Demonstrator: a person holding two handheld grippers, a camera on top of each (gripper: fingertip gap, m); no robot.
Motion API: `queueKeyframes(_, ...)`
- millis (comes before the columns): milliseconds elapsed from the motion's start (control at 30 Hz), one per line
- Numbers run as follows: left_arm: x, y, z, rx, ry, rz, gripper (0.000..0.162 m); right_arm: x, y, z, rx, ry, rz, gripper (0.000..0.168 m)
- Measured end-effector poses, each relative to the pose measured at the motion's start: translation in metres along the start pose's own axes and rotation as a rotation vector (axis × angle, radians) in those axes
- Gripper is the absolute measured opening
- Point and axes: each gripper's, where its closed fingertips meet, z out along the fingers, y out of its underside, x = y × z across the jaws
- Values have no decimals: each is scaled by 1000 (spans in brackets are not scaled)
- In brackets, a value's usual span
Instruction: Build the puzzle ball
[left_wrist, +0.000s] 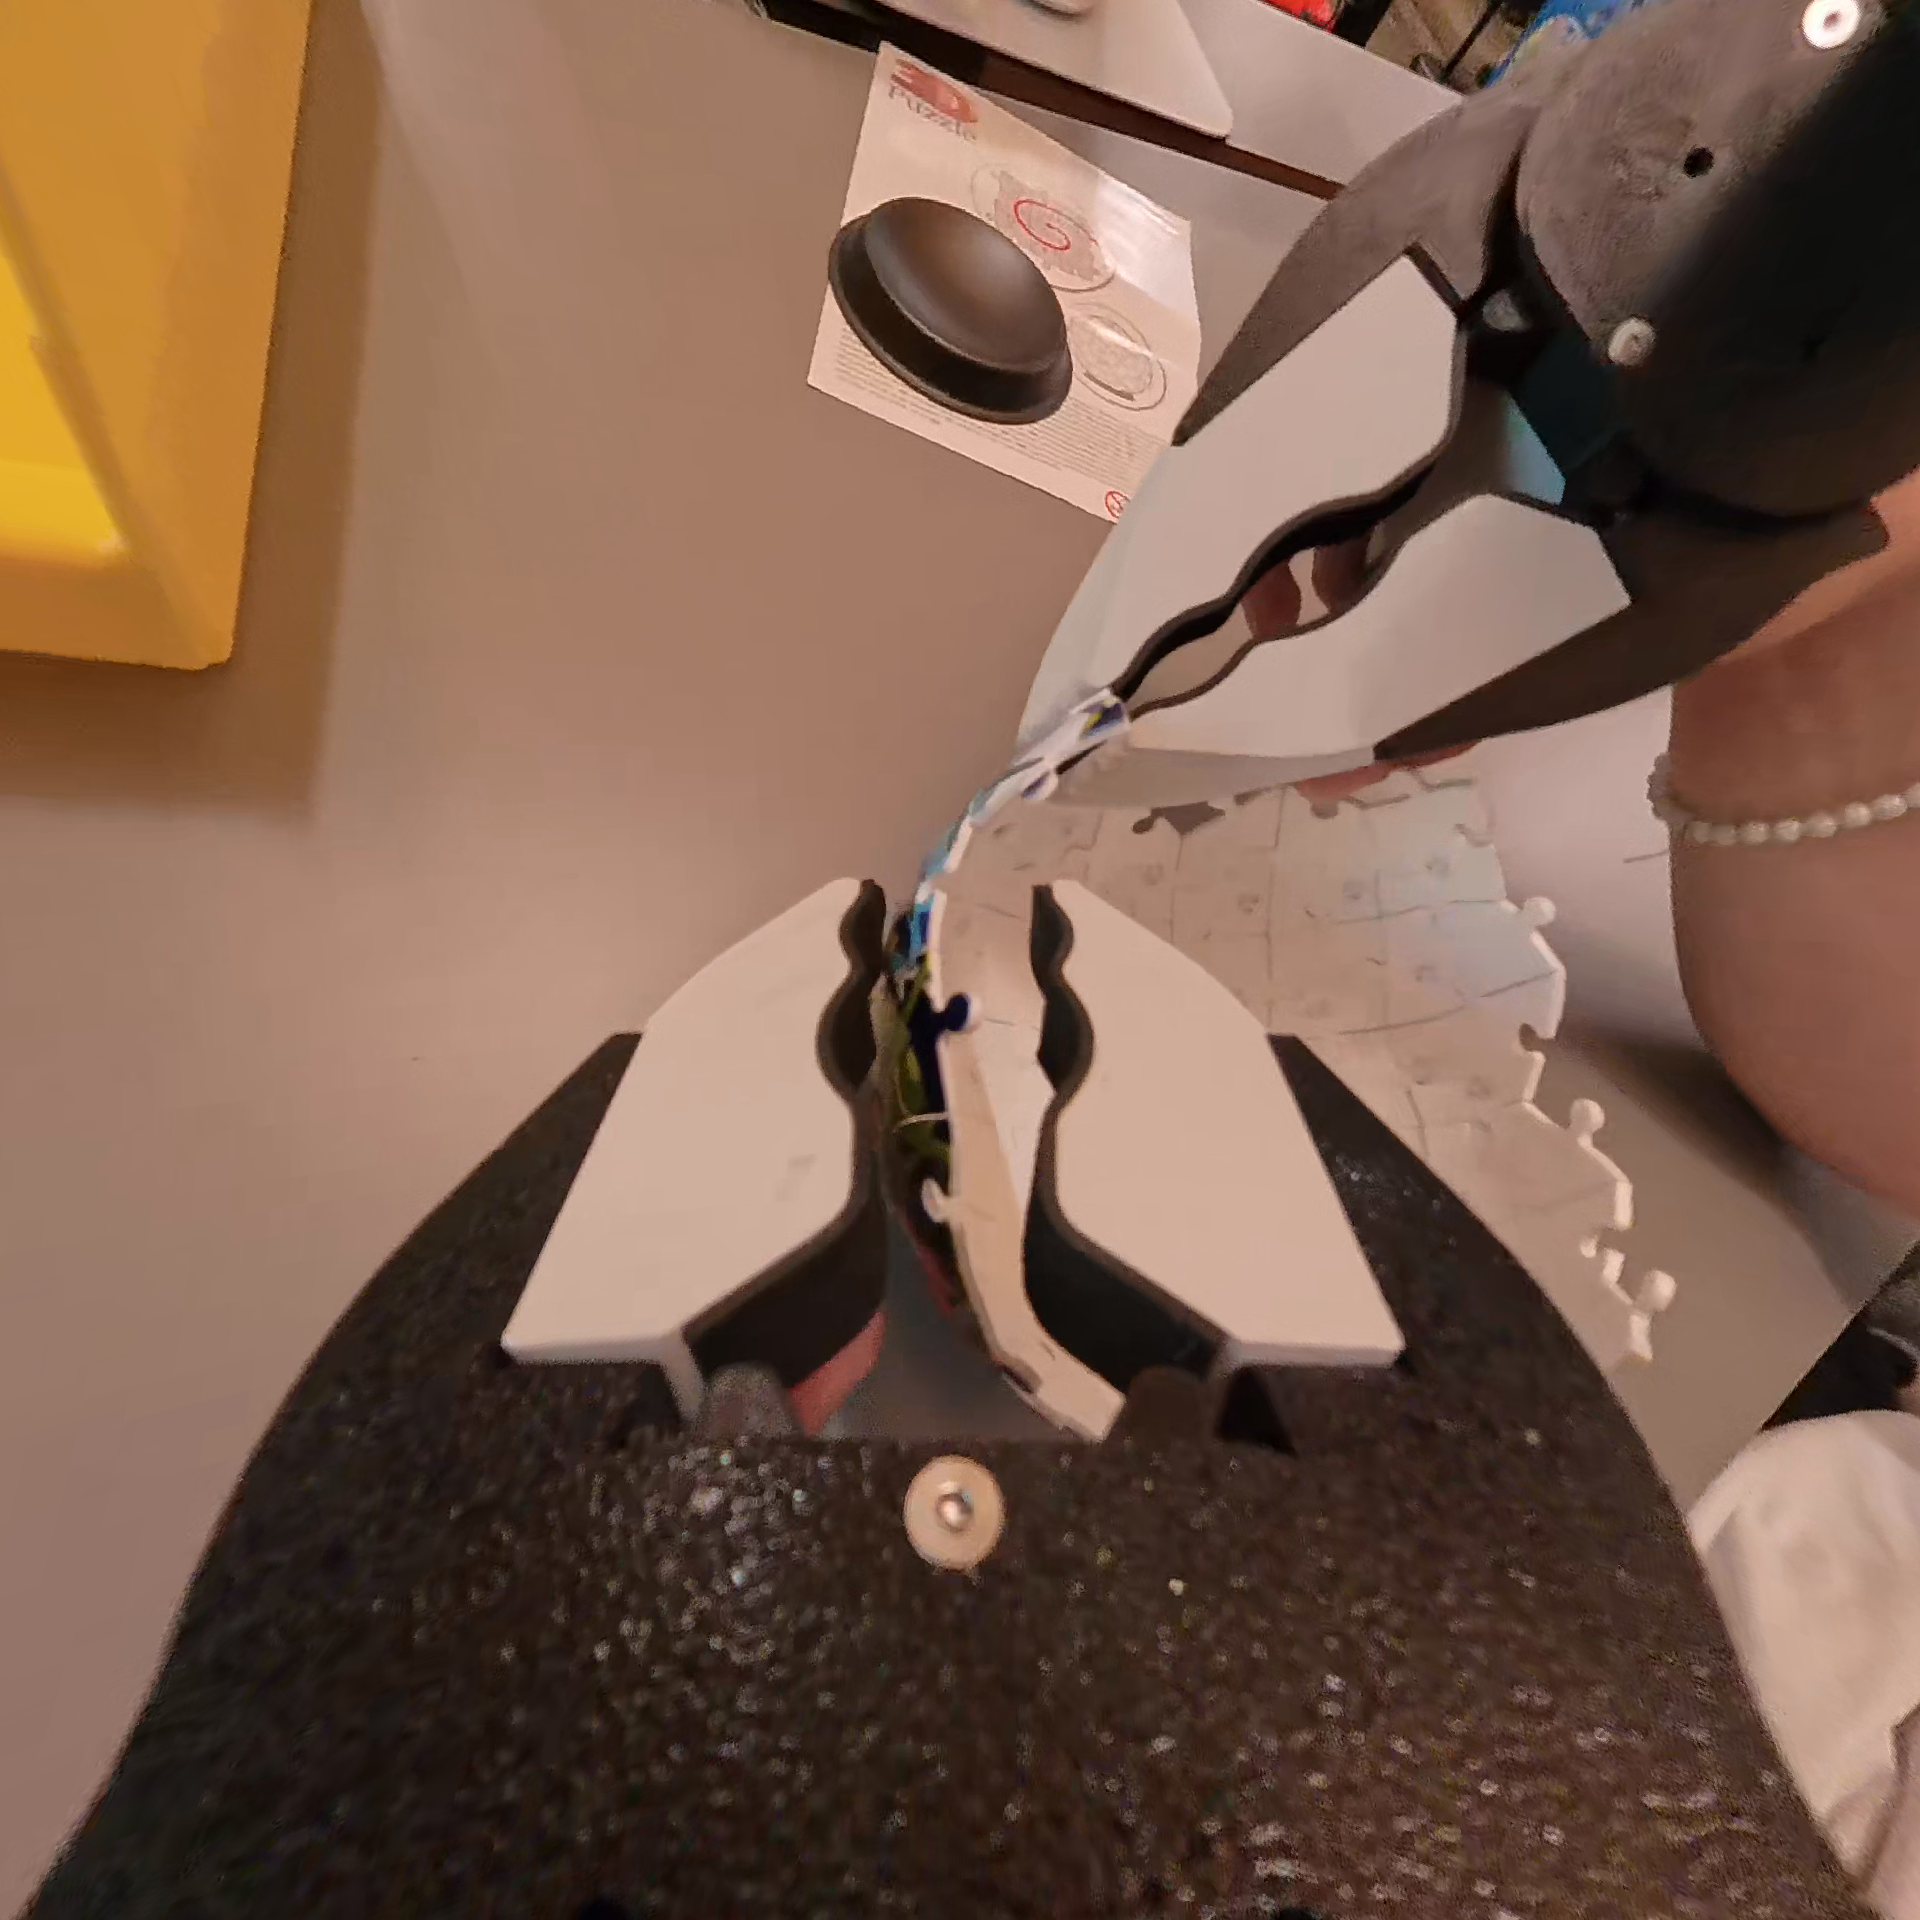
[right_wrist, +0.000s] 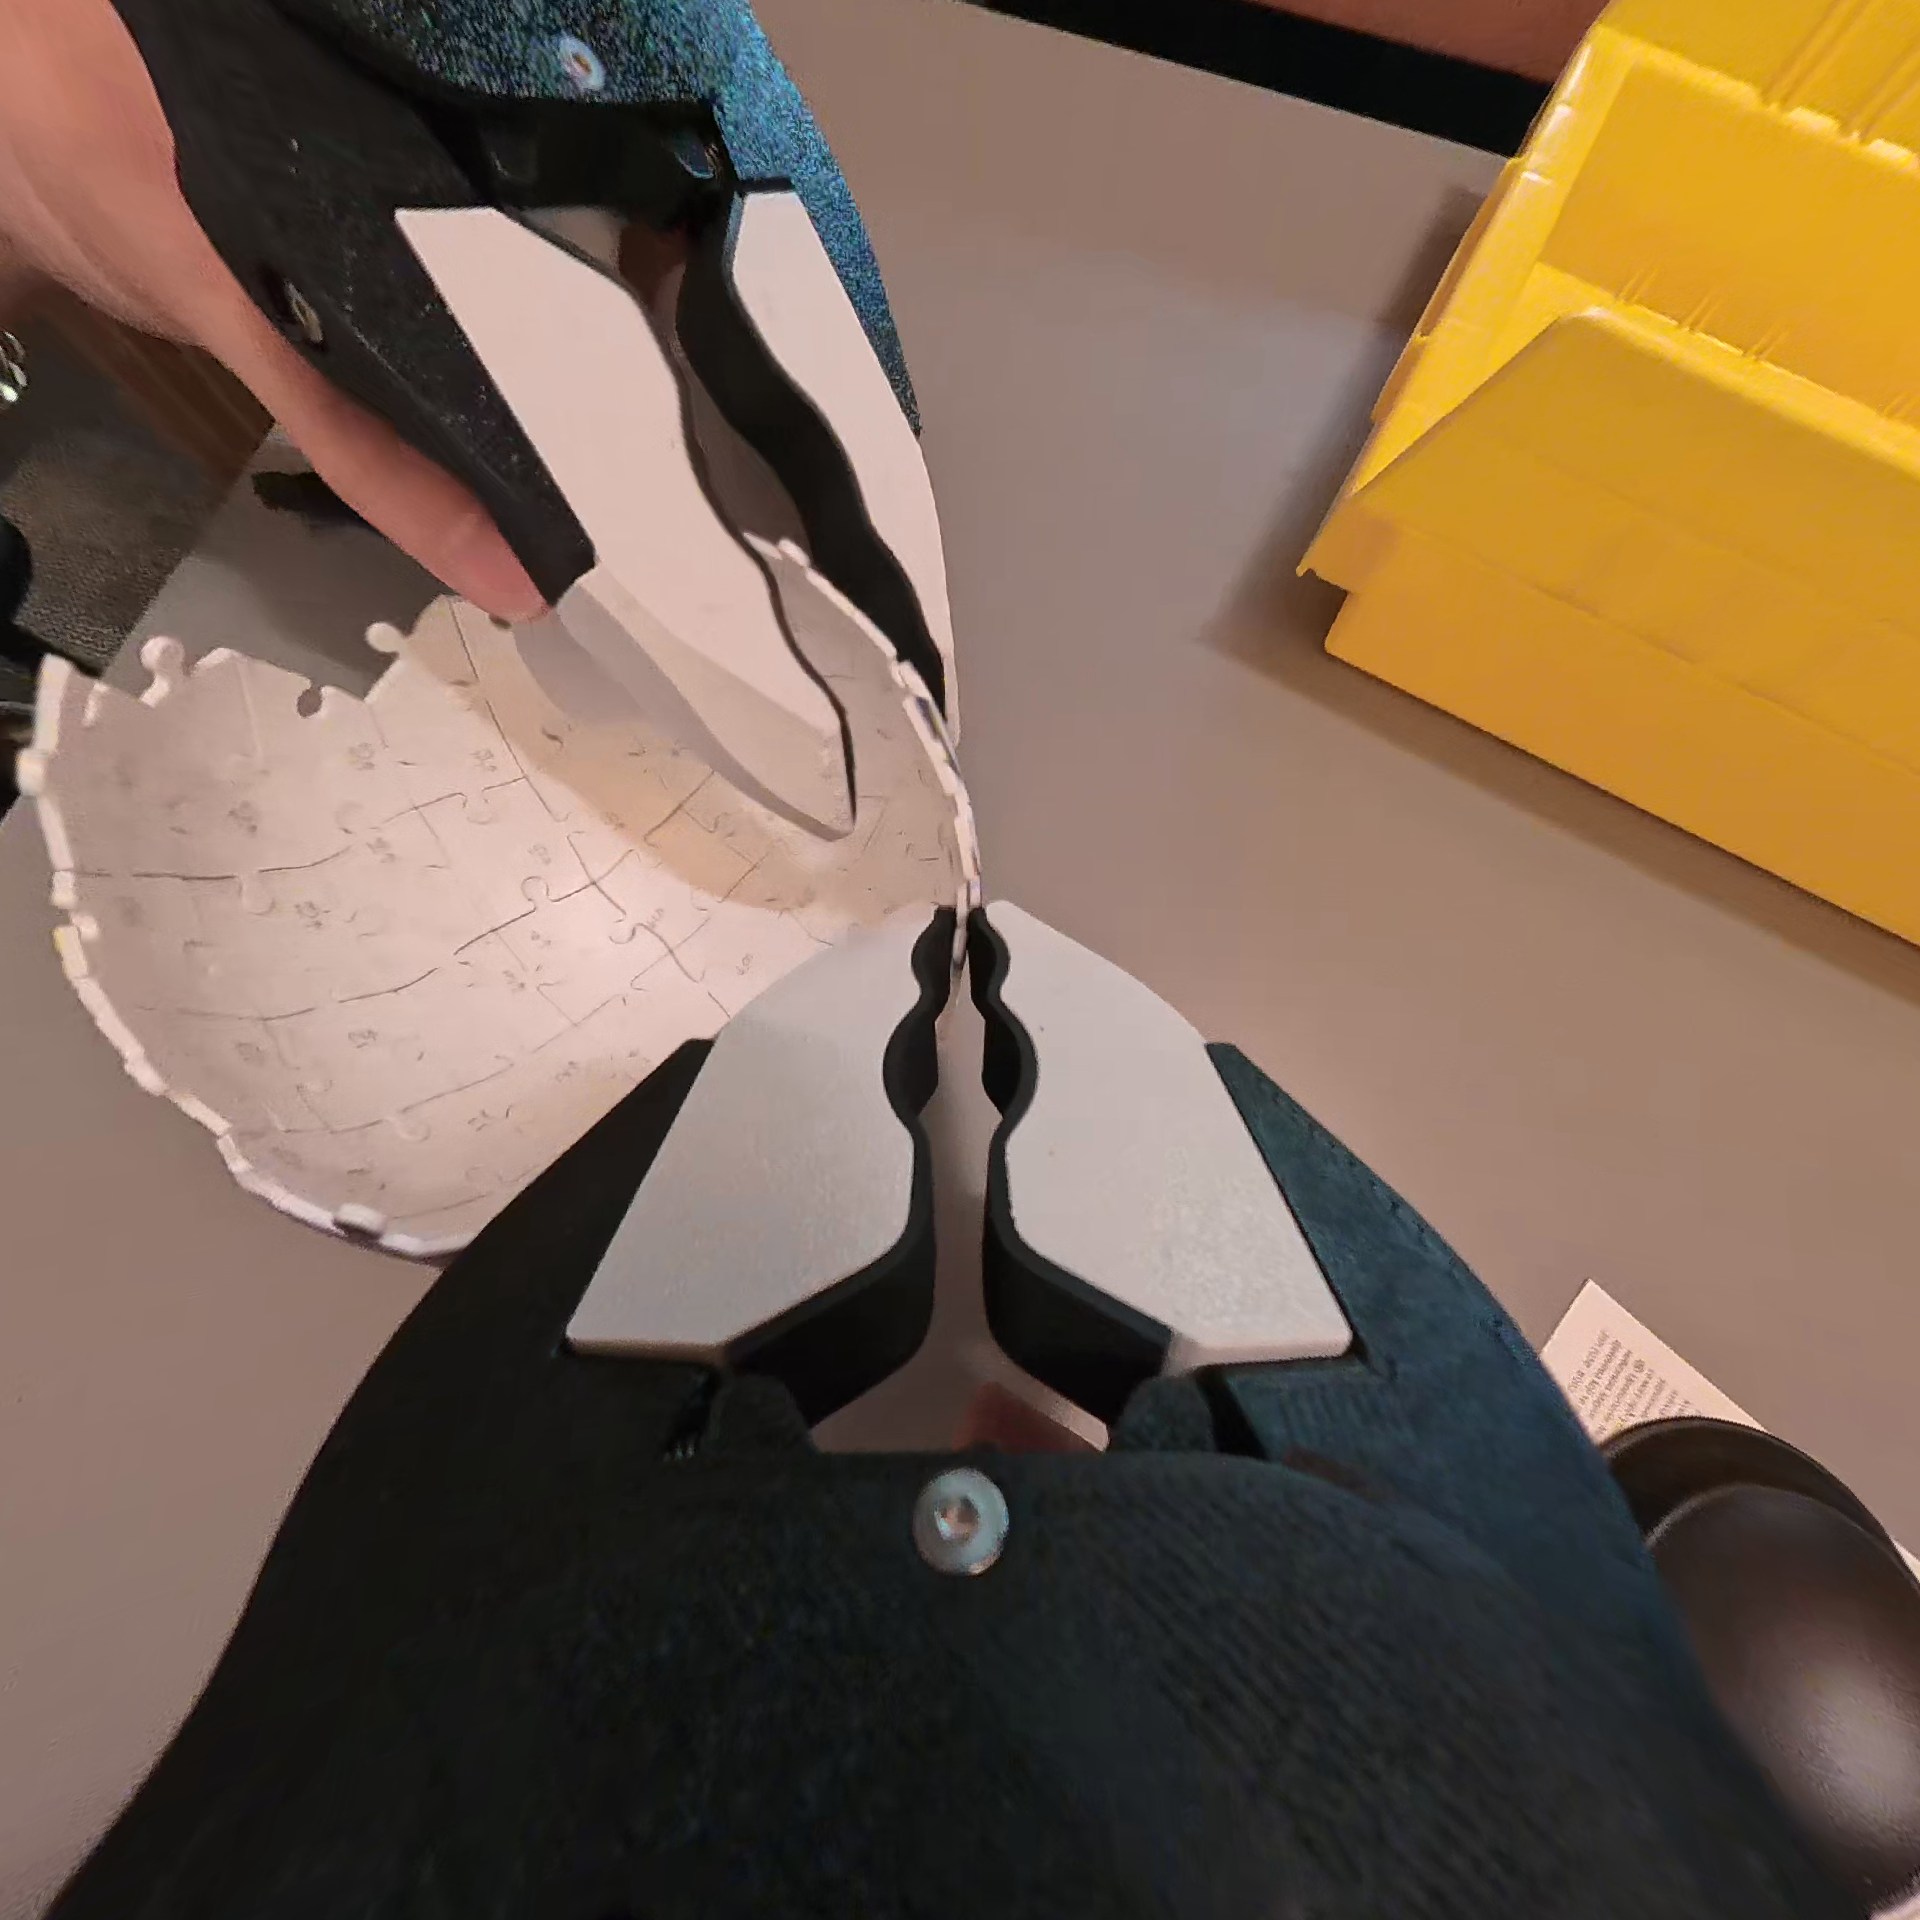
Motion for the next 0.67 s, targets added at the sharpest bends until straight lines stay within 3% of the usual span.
queueKeyframes(133,-3,-1,-3,1,-9,-48,28,1,-1,-1,-3,15,-7,3)
queueKeyframes(333,-16,2,-15,-52,-165,-6,38,6,-3,-7,16,55,14,3)
queueKeyframes(667,-19,9,-8,-83,-213,-22,6,7,-1,-6,-6,84,15,3)
